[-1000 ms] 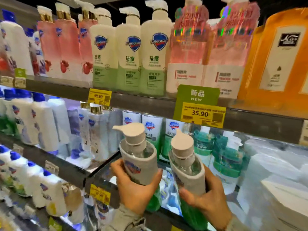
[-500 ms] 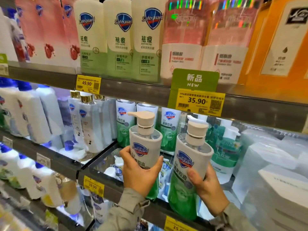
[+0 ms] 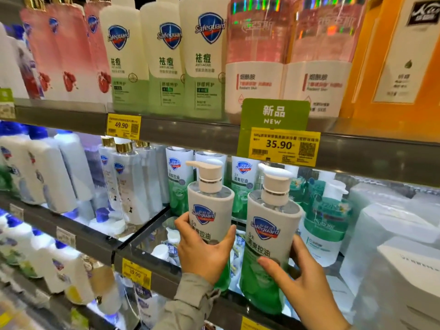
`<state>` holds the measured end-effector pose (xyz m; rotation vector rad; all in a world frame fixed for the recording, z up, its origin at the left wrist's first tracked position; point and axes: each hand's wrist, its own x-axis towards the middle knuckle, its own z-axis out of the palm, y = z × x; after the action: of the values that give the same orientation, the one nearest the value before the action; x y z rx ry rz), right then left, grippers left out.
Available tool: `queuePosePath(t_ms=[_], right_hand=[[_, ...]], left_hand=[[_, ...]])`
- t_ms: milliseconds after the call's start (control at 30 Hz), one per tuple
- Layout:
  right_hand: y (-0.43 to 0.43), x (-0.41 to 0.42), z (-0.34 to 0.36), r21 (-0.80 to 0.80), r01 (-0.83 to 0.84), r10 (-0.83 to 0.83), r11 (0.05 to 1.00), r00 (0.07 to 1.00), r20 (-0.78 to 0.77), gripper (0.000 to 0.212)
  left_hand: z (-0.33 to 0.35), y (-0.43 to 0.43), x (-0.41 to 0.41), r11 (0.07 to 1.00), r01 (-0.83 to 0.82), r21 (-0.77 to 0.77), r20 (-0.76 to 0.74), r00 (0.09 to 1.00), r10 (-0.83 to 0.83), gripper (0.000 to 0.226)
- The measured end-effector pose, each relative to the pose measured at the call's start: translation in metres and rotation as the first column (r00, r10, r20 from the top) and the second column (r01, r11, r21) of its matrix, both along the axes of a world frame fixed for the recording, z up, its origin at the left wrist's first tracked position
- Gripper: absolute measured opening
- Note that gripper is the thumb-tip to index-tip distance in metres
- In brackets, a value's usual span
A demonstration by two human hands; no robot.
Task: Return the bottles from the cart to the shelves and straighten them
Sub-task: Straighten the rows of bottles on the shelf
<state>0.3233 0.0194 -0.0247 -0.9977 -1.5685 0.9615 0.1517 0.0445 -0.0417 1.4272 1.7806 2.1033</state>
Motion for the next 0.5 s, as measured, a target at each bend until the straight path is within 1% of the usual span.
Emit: queuePosePath(t_ms=[100,167,333,500], right_hand=[[0.009,-0.002,0.004,-0.021,-0.031,0.031,0.999,0.999,-0.022,0.055],[0.017,-0.003,0.002,-0.025,-0.040,0.039,0.999,0.998,-0.045,0.050],[0.043,-0.009,0.000,0.004,-0.026,0.026,1.000,0.999,-0.023,0.033],[0.064,-0.018,-0.001,0.055,-0.017,0.016,0.998,0.999,0.032,0.035]], left_hand=[[0.000,0.003,-0.002,1.000,0.016,0.003,0.006,1.000,-0.016,0.080],[-0.001,0.006,-0.003,1.000,0.009,-0.013,-0.011,1.000,-0.009,0.078],[0.001,0.018,-0.007,0.999,-0.038,-0.016,-0.008,0.999,0.037,0.079],[0.002,0.035,-0.016,0.999,-0.039,-0.026,0.000,0.999,0.039,0.077]])
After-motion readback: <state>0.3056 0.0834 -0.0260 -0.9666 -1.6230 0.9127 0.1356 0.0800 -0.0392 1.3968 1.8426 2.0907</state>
